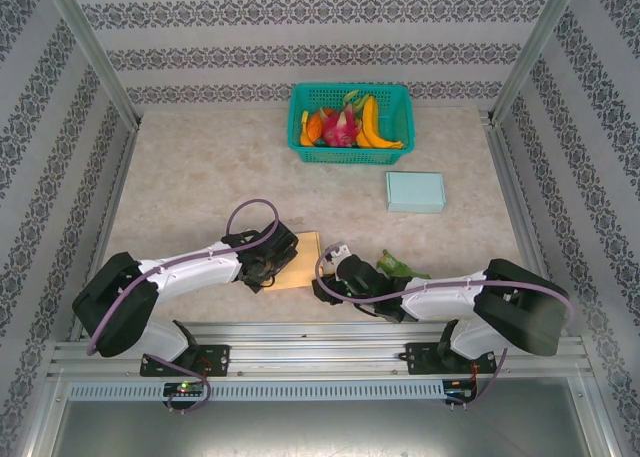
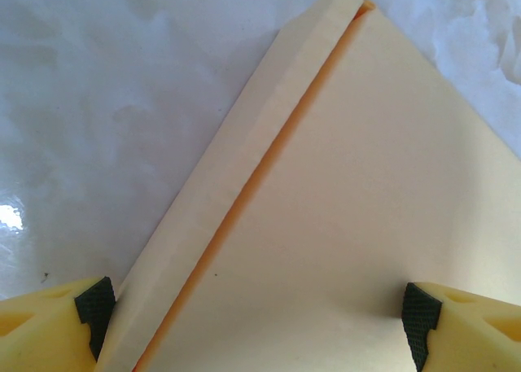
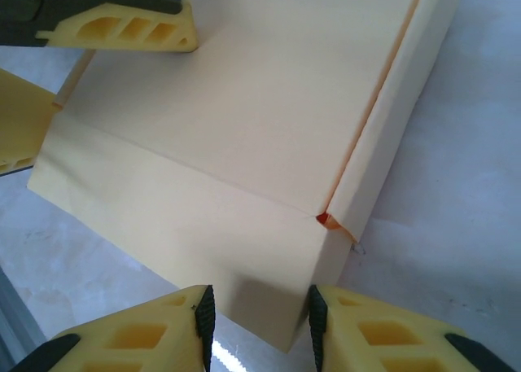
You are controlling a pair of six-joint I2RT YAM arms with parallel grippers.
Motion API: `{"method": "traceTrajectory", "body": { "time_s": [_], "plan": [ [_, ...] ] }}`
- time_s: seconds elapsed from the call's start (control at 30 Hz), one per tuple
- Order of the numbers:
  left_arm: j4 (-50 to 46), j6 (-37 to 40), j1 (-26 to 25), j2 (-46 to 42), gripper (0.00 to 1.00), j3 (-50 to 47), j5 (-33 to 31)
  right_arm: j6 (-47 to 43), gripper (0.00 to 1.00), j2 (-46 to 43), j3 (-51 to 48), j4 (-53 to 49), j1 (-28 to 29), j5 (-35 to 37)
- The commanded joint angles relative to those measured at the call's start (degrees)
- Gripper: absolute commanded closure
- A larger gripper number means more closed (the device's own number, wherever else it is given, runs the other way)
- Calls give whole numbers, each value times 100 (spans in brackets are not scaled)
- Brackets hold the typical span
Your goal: Fold the paper box
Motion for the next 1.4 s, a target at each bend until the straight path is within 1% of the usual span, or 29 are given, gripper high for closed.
{"method": "traceTrajectory", "body": {
  "time_s": [0.0, 0.17, 0.43, 0.53, 0.73, 0.83, 0.97, 1.27, 1.37],
  "plan": [
    [-485, -151, -66, 164, 9, -179, 26, -171, 63, 207, 63, 301, 105, 55],
    [-520, -149, -66, 171, 9, -145, 0, -201, 63, 423, 51, 408, 110, 210],
    [-514, -131, -66, 267, 9, -155, 9, -500, 64, 683, -5, 628, 115, 802],
    [-511, -132, -66, 261, 9, -169, -17, -557, 63, 896, 3, 793, 119, 847],
    [-499, -129, -65, 261, 9, -194, -29, -593, 60, 1238, -19, 1173, 124, 1051],
    [-463, -123, -65, 267, 9, -212, -18, -624, 56, 1304, 6, 1218, 151, 1368],
    [-437, -115, -66, 277, 9, -235, -9, -731, 53, 1473, 122, 1191, 171, 1690],
    [-416, -10, -66, 363, 9, -163, 52, -906, 51, 2188, 477, 1389, 177, 2227],
    [-402, 56, -65, 415, 9, -103, 98, -1078, 50, 2376, 648, 1437, 169, 2265]
  ]
}}
